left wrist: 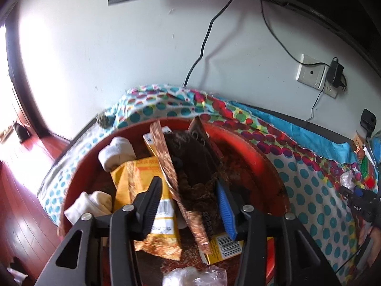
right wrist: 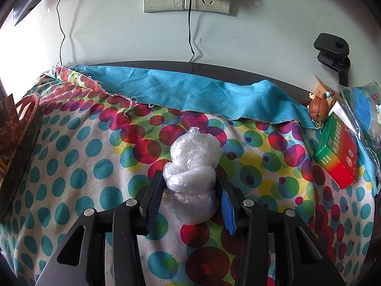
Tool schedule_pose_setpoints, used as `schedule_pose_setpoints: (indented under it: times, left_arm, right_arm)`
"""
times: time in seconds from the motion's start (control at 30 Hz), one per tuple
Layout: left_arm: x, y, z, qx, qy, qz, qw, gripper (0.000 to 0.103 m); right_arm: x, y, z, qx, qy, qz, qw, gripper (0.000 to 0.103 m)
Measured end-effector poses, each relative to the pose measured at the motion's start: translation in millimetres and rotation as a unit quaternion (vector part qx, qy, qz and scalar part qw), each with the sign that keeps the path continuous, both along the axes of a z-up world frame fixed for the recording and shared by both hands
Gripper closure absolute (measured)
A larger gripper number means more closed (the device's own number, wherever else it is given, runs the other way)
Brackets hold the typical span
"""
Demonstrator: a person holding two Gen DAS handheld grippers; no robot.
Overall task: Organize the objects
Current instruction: 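Lower the brown snack bag into the red tray and open the left gripper, then carry the clear plastic bag into the red tray and open the right gripper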
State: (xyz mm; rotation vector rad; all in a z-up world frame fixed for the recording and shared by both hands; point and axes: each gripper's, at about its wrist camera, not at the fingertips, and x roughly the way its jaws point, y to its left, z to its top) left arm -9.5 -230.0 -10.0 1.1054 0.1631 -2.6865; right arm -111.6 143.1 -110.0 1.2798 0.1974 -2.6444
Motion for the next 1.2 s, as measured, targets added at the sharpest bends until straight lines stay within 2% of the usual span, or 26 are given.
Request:
schedule_pose_setpoints:
  times: [0.03, 0.13, 0.27, 0.37, 0.4, 0.57, 0.77, 0.87, 0.97, 1.1, 1.2]
  left_arm:
    - [4, -1, 3, -0.002, 0.005, 0.003, 1.0000, 0.046]
    - [14, -6, 12, -0.002, 0.017, 0.007, 0.9998, 0.043]
    - [30, -10, 24, -0.019, 0.033, 0.011, 0.9992, 0.042]
    - [39, -17, 33, -0.003, 0.048, 0.002, 0.9988, 0.041]
    - [41, -20, 36, 0.002, 0.053, 0.004, 0.9986, 0.041]
    - [44, -34, 36, -0.003, 0.051, 0.019, 0.9985, 0.041]
    - [49, -51, 38, -0.006, 0.050, 0.041, 0.9979, 0.041]
    - [53, -58, 40, -0.008, 0.052, 0.051, 0.9973, 0.041]
    - [57, -66, 45, -0.003, 0.056, 0.063, 0.9965, 0.041]
    - [63, -79, 49, -0.001, 0.057, 0.082, 0.9950, 0.041]
    - [67, -89, 49, -0.003, 0.053, 0.095, 0.9940, 0.041]
  right_arm:
    - [0, 0, 0, 0.002, 0.001, 0.000, 1.000, 0.062]
    - [0, -1, 0, 0.005, 0.002, 0.000, 1.000, 0.062]
    - [1, -3, 1, 0.014, 0.005, 0.000, 1.000, 0.062]
    - [2, -5, 2, 0.019, 0.008, 0.000, 1.000, 0.062]
    - [2, -6, 2, 0.019, 0.008, 0.003, 1.000, 0.067]
    - [4, -10, 4, 0.026, 0.016, 0.006, 1.000, 0.069]
    - [11, -8, 21, -0.024, 0.028, -0.016, 0.999, 0.069]
    - [26, -30, 44, -0.041, 0.042, 0.016, 0.998, 0.069]
    - [46, -70, 69, -0.050, 0.060, 0.073, 0.994, 0.069]
    - [75, -133, 88, -0.062, 0.056, 0.153, 0.985, 0.069]
    - [94, -182, 92, -0.067, 0.035, 0.202, 0.976, 0.068]
